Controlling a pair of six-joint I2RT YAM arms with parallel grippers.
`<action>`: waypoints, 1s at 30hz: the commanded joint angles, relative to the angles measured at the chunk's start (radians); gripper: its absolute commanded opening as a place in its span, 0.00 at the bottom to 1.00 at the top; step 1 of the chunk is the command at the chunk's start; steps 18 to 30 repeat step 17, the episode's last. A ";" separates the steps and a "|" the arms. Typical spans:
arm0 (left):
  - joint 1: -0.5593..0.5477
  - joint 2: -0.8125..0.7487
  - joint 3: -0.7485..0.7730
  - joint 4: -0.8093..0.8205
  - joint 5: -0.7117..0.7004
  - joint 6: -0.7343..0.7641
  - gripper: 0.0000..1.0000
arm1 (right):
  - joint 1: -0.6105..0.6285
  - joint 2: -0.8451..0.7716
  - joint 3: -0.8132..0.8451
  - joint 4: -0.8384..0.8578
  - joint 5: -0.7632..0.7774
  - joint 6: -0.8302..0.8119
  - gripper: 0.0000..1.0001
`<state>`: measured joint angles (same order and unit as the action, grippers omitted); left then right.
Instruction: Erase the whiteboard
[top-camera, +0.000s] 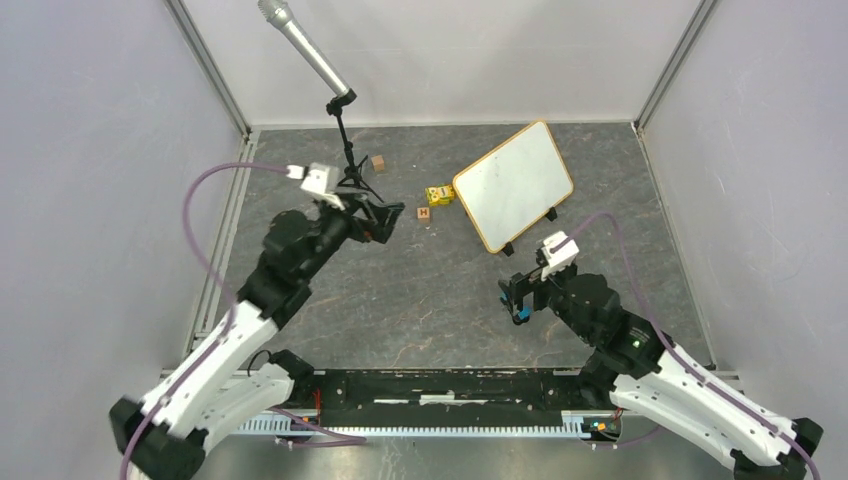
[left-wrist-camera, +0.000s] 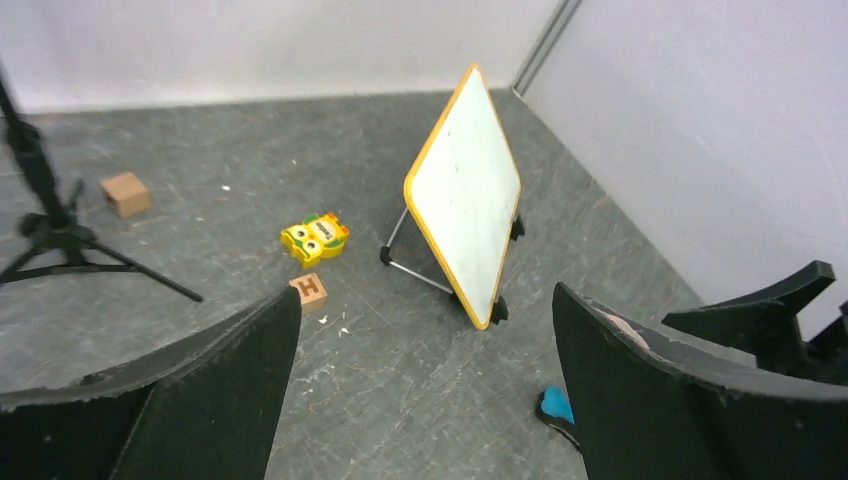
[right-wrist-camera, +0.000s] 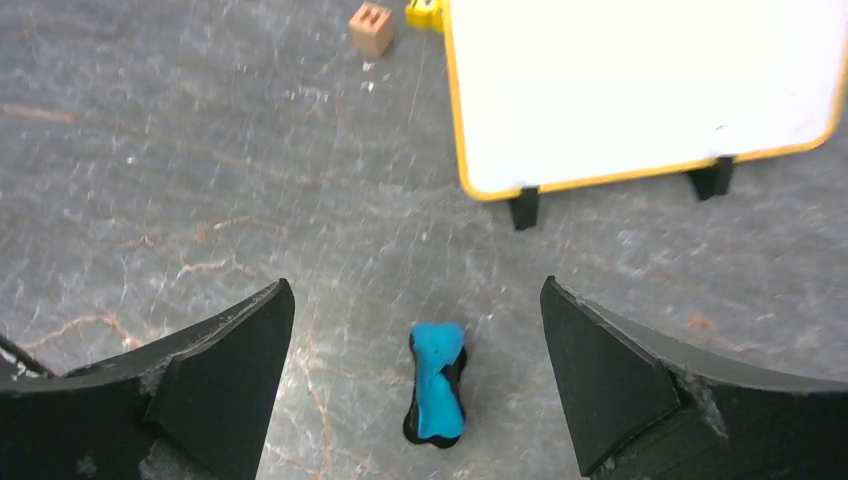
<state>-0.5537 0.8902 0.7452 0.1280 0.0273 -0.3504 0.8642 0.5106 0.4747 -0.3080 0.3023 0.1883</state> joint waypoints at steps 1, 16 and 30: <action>0.003 -0.177 0.150 -0.383 -0.102 -0.004 1.00 | 0.004 -0.056 0.116 0.031 0.099 -0.097 0.98; 0.002 -0.317 0.671 -0.766 -0.134 0.031 1.00 | 0.004 -0.211 0.355 0.038 0.134 -0.180 0.98; 0.003 -0.326 0.668 -0.756 -0.136 0.028 1.00 | 0.005 -0.221 0.352 0.049 0.143 -0.180 0.98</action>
